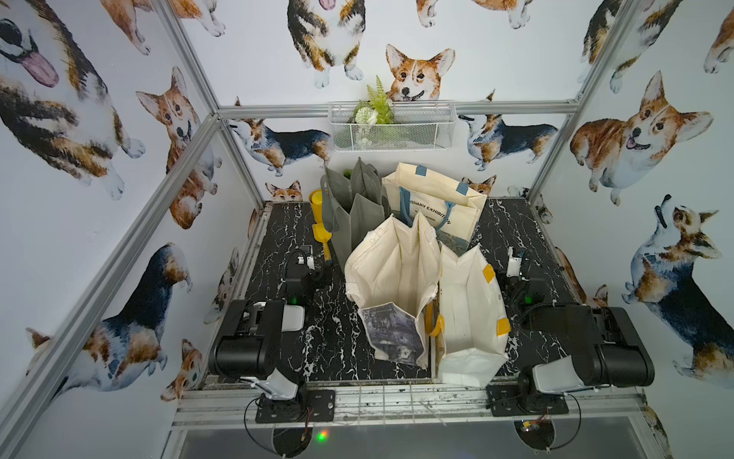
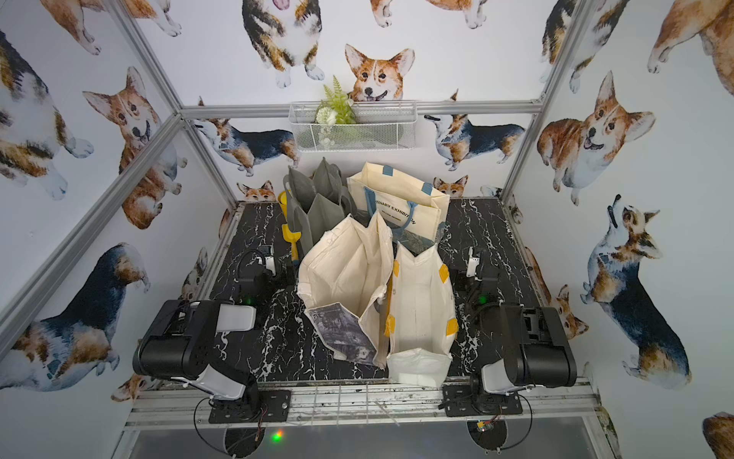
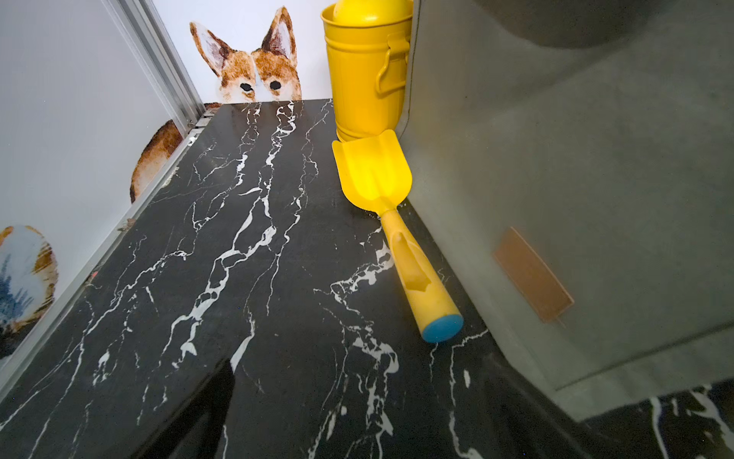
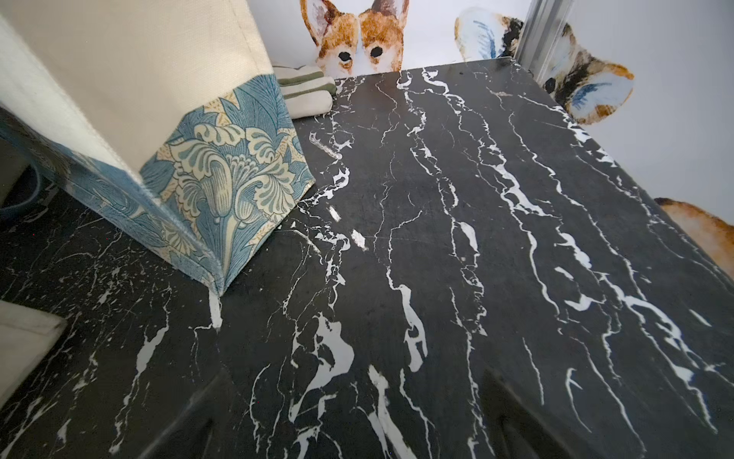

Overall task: Put away the canvas bag
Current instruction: Press the canvas bag at the center of the board.

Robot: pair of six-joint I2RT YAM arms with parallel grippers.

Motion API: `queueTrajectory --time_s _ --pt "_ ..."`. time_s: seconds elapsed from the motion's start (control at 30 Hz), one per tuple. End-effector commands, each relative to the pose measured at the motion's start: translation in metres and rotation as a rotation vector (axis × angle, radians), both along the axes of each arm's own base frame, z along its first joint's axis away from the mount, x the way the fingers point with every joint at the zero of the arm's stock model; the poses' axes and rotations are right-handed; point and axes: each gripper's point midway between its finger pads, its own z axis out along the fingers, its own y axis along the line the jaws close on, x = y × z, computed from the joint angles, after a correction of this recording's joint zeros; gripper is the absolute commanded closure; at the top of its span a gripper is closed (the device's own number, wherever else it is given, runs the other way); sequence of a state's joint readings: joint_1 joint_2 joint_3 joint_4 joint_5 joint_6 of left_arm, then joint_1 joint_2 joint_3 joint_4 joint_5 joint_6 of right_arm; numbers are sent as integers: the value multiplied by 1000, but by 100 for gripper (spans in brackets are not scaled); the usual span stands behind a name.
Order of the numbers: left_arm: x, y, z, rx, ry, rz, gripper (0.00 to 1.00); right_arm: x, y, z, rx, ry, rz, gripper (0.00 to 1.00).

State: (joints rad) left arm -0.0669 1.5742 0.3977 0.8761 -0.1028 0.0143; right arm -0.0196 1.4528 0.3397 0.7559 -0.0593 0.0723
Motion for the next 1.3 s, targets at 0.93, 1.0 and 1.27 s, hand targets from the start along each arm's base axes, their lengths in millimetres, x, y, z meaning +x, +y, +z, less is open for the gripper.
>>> queueTrajectory --time_s 0.93,1.0,1.27 --pt "1 -8 7 -16 -27 -58 0 4 -1 10 6 -36 12 0" --pt "1 -8 8 -16 -31 -59 0 4 -1 11 5 -37 11 0" --pt "0 -10 8 -14 -35 -75 0 4 -1 11 5 -39 9 0"
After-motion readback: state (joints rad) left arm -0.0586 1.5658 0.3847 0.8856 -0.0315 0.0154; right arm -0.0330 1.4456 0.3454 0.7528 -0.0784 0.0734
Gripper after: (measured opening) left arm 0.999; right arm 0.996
